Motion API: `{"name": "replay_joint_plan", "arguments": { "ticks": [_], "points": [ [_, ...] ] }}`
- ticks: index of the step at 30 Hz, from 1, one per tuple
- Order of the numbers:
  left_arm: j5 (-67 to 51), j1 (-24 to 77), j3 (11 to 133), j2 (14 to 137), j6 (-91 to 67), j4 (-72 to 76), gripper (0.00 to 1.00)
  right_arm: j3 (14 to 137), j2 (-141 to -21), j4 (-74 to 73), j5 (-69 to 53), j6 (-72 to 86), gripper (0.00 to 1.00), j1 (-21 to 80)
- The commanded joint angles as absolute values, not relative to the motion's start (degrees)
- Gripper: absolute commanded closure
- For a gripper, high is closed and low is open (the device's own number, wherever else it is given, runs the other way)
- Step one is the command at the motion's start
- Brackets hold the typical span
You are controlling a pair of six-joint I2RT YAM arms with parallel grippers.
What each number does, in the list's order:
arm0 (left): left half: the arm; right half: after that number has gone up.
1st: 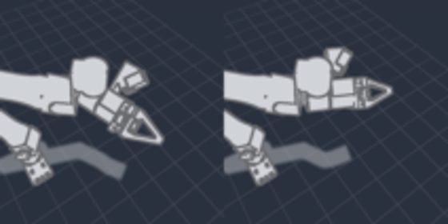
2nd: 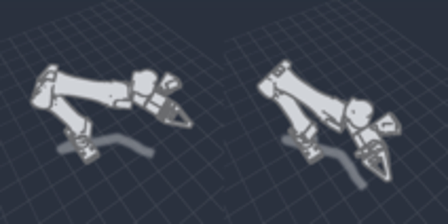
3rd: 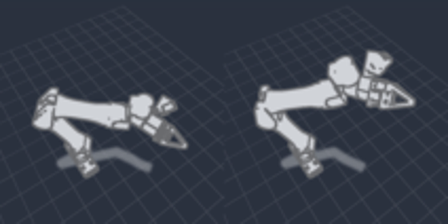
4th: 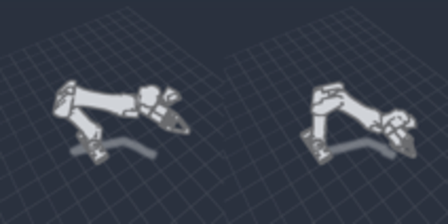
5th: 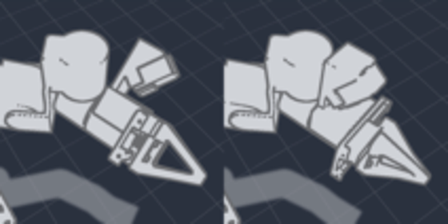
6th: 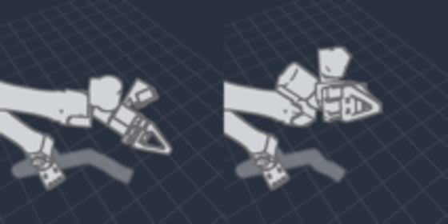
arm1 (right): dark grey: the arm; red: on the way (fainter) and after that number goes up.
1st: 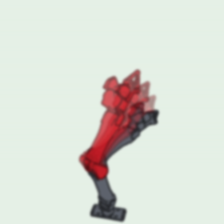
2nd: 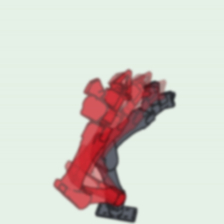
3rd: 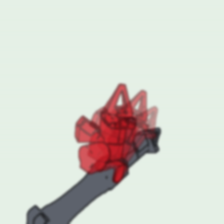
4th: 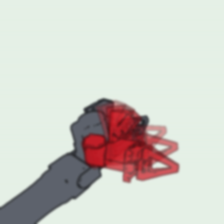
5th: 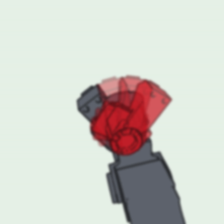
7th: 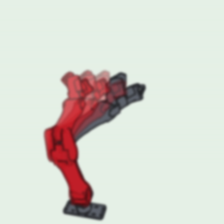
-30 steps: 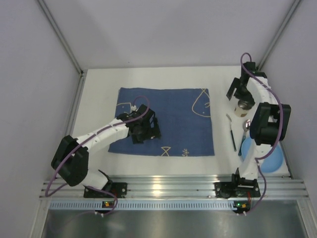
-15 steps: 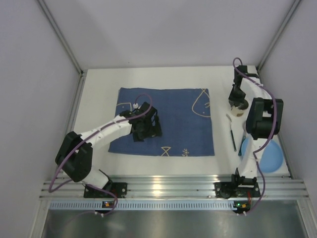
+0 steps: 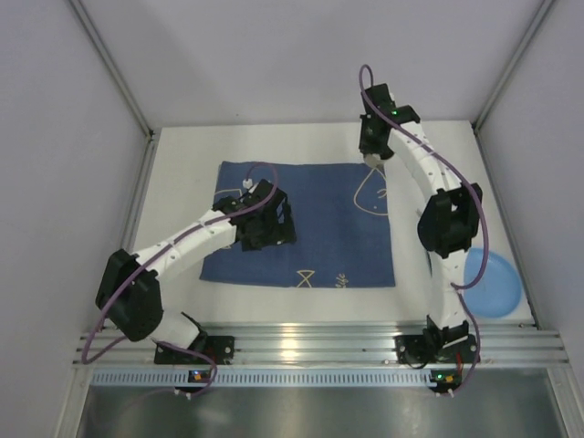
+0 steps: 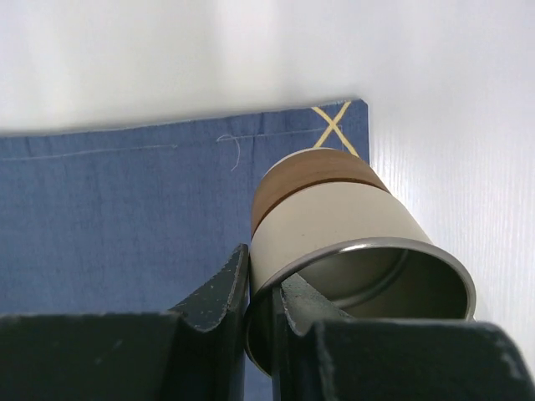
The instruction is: Set the dinner table for one person
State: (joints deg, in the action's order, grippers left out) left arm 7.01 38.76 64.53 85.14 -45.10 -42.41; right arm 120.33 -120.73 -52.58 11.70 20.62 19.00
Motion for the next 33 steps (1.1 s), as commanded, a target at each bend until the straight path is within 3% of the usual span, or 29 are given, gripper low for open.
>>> {"name": "replay_joint_plan", "arguments": {
  "ticks": [1, 4, 8, 9, 14, 15, 17, 21, 27, 33],
  "points": [
    [9.14, 38.50, 62.85, 78.93, -45.52, -45.96, 0.02, 124.45, -127.87, -57.91, 12.04, 21.00, 1.00, 19.42],
    [10.11, 38.50, 61.18, 75.51, -46.40, -47.02, 0.02, 124.10, -129.72, -58.36, 11.87, 22.32, 1.00, 20.56],
    [10.72, 38.58, 59.15, 71.64, -47.02, -48.07, 0.02, 122.79, -129.20, -57.92, 11.16, 23.38, 0.88, 21.27],
    [10.98, 38.50, 58.45, 71.02, -47.02, -48.34, 0.01, 122.52, -128.85, -57.57, 10.90, 23.47, 0.80, 21.44],
    [11.42, 38.50, 57.66, 68.47, -47.02, -50.09, 0.01, 121.46, -126.13, -55.72, 9.41, 22.85, 0.58, 21.62],
    [11.51, 38.50, 57.74, 68.29, -46.93, -50.62, 0.02, 121.38, -125.25, -55.64, 9.32, 22.68, 0.46, 21.71],
    [11.51, 38.50, 58.09, 68.03, -46.93, -51.24, 0.01, 121.20, -124.11, -55.90, 9.58, 21.98, 0.35, 21.53],
    [11.60, 38.50, 59.32, 67.41, -46.93, -52.12, 0.02, 116.30, -116.56, -56.51, 13.61, 20.57, 0.32, 19.35],
    [9.67, 38.76, 57.22, 68.37, -46.67, -50.80, 0.01, 92.94, -95.05, -52.83, 8.71, 18.02, 0.31, 9.52],
    [8.18, 41.04, 56.08, 71.71, -47.46, -46.85, 0.02, 69.10, -86.40, -47.99, 2.82, 19.69, 0.29, 0.45]
  ]
}}
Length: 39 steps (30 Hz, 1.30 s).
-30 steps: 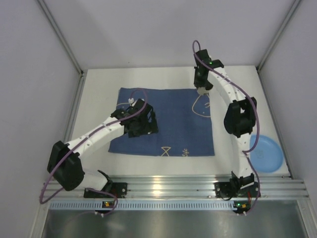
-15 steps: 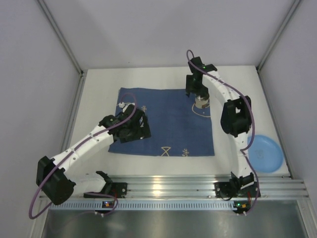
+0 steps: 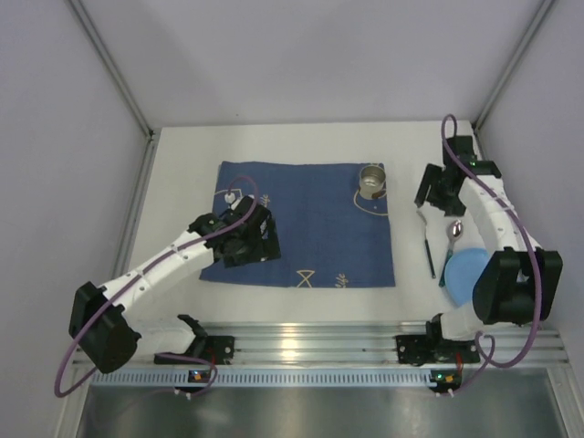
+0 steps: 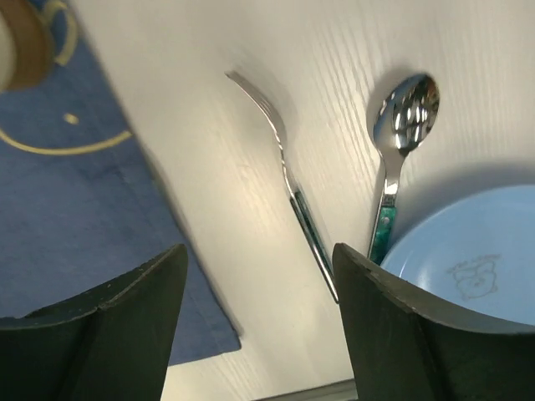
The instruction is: Set the dinner table for one person
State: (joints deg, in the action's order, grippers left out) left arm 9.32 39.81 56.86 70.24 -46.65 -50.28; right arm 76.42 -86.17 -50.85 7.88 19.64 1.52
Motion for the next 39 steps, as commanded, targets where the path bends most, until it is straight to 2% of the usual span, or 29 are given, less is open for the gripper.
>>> {"name": "replay_joint_plan", "arguments": {
  "ticks": [1, 4, 9, 21, 22, 23, 26, 28, 31, 32, 39],
  "points": [
    [8.09, 41.39, 55.90, 72.15, -47.81, -46.24, 0.02, 65.34, -86.22, -47.29, 2.73, 19.69, 0.29, -1.56],
    [7.82, 42.71, 56.34, 74.26, -48.51, -44.39, 0.01, 61.71, -86.83, -44.83, 2.02, 20.30, 0.30, -2.11],
    [9.05, 44.91, 56.78, 74.80, -50.44, -44.03, 0.02, 64.33, -91.13, -46.40, 4.57, 20.65, 0.32, -2.20],
    [13.09, 45.18, 47.38, 61.36, -56.33, -47.99, 0.02, 64.51, -99.04, -47.02, 7.91, 21.53, 0.49, -2.55],
    [13.18, 45.18, 47.11, 60.83, -56.60, -48.16, 0.02, 64.42, -99.66, -47.02, 7.82, 21.62, 0.51, -2.64],
    [13.36, 45.18, 46.76, 60.47, -56.78, -48.60, 0.02, 64.34, -100.19, -47.02, 7.21, 21.62, 0.60, -2.98],
    [14.06, 45.18, 46.67, 59.59, -57.22, -49.22, 0.01, 63.81, -101.95, -46.76, 6.16, 21.88, 0.74, -3.16],
    [14.41, 45.09, 46.67, 59.41, -57.48, -49.39, 0.01, 62.59, -102.48, -45.88, 6.06, 22.06, 0.78, -3.16],
    [14.24, 45.18, 46.76, 59.85, -57.48, -48.96, 0.02, 60.65, -102.57, -44.65, 5.72, 21.88, 0.90, -3.08],
    [14.15, 45.18, 46.93, 60.20, -57.48, -48.78, 0.02, 60.47, -102.39, -44.56, 5.45, 21.97, 0.98, -2.99],
    [15.73, 45.18, 50.53, 62.49, -54.32, -49.04, 0.02, 68.09, -95.11, -50.26, 11.06, 21.71, 1.00, 2.36]
  ]
}}
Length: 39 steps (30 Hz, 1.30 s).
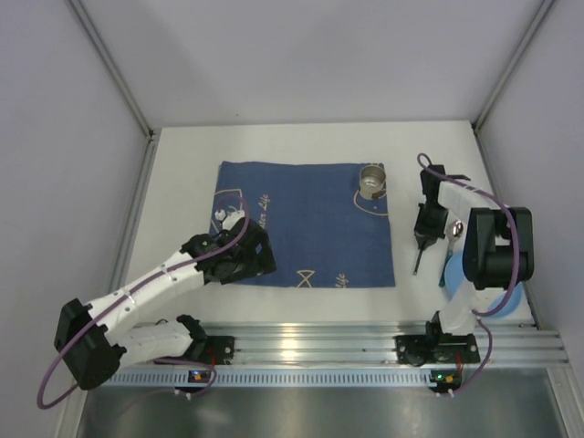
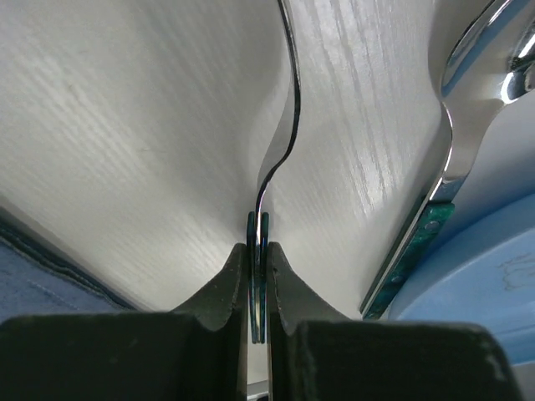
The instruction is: Set the dinner table for one person
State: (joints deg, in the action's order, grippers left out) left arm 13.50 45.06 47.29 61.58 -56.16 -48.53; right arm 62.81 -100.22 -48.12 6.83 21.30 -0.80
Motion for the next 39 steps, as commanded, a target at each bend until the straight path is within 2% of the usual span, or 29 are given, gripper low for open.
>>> {"name": "replay_joint_plan", "arguments": {
  "ticks": [1, 4, 10, 14, 20, 29, 31, 33, 34, 36, 37, 39],
  "points": [
    [16.52, 45.18, 52.45, 62.66, -53.53, -49.83, 0.02, 69.77, -94.23, -53.14, 12.03, 21.71, 1.00, 3.16],
    [16.97, 45.17, 55.27, 61.27, -48.18, -46.96, 0.01, 76.19, -90.45, -58.16, 12.93, 22.76, 1.00, 7.54],
    [4.41, 45.18, 56.69, 57.57, -36.22, -31.05, 0.01, 87.88, -84.82, -63.01, 5.74, 30.31, 1.00, 17.30],
    [-6.48, 45.26, 59.76, 61.95, -34.98, -20.60, 0.02, 94.11, -85.60, -62.06, 0.27, 36.81, 1.00, 25.55],
    [-10.89, 45.70, 66.61, 70.03, -33.67, -14.42, 0.03, 102.29, -87.97, -60.73, -6.85, 41.48, 1.00, 32.16],
    [-17.05, 45.97, 70.31, 77.51, -33.57, -10.99, 0.09, 98.10, -86.57, -56.96, -12.65, 44.90, 1.00, 32.96],
    [-17.49, 45.97, 69.61, 78.83, -33.75, -9.94, 0.19, 96.77, -85.61, -54.60, -14.75, 46.14, 1.00, 32.96],
    [-18.72, 46.05, 69.52, 79.80, -33.75, -9.32, 0.43, 95.63, -85.26, -53.18, -16.17, 47.37, 1.00, 32.96],
    [-18.72, 46.05, 69.52, 80.76, -33.66, -9.32, 0.63, 95.36, -85.17, -52.65, -17.13, 47.63, 1.00, 32.87],
    [-17.15, 46.05, 69.52, 81.03, -33.57, -10.02, 0.94, 94.83, -85.43, -52.03, -17.84, 47.99, 1.00, 32.96],
    [-15.83, 46.05, 69.70, 80.77, -33.31, -10.72, 1.00, 94.83, -85.78, -52.03, -18.28, 47.99, 1.00, 32.96],
    [-11.72, 46.06, 70.22, 80.25, -32.44, -14.13, 1.00, 94.40, -85.87, -51.86, -18.37, 47.99, 1.00, 32.96]
  ]
}}
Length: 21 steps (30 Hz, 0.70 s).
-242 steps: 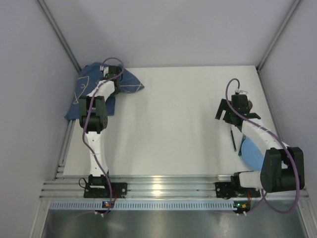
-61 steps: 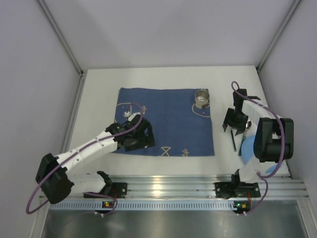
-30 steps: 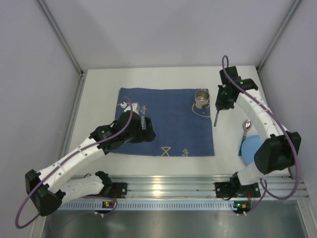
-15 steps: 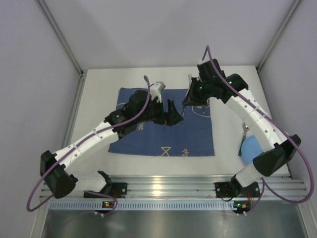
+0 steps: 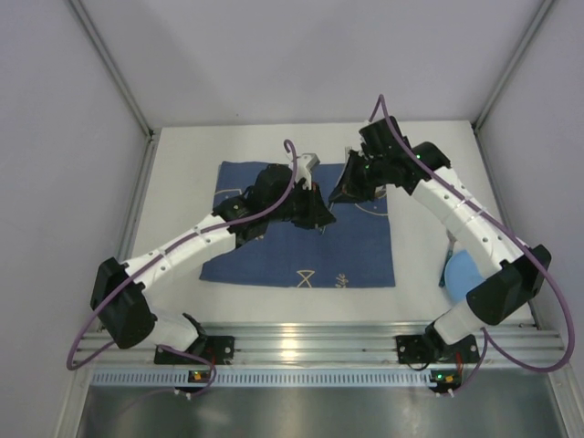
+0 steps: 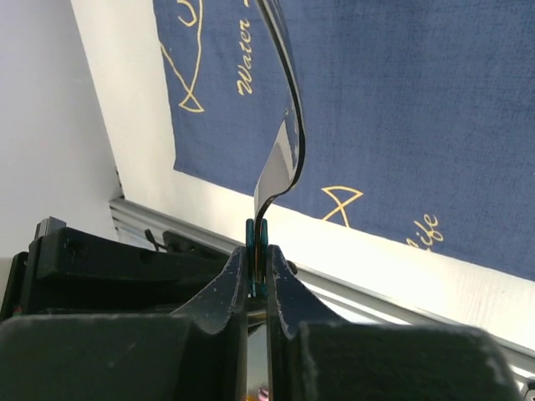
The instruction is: Set the dinner table for one person
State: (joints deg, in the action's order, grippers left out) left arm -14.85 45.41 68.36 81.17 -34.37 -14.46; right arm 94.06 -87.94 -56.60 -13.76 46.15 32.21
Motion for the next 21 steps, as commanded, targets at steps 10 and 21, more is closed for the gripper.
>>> {"name": "replay_joint_plan", "arguments": {
  "ticks": [10, 21],
  "points": [
    [13.59, 42.37, 67.77, 78.57, -22.95, -41.26, 1.00, 94.22, -87.54, -53.61, -17.49, 44.74, 0.00, 30.15],
    [9.50, 21.29, 55.21, 79.54, -12.13, -41.23, 1.00, 85.79, -81.66, -55.63, -17.75, 39.29, 0.00, 22.51]
  ]
}}
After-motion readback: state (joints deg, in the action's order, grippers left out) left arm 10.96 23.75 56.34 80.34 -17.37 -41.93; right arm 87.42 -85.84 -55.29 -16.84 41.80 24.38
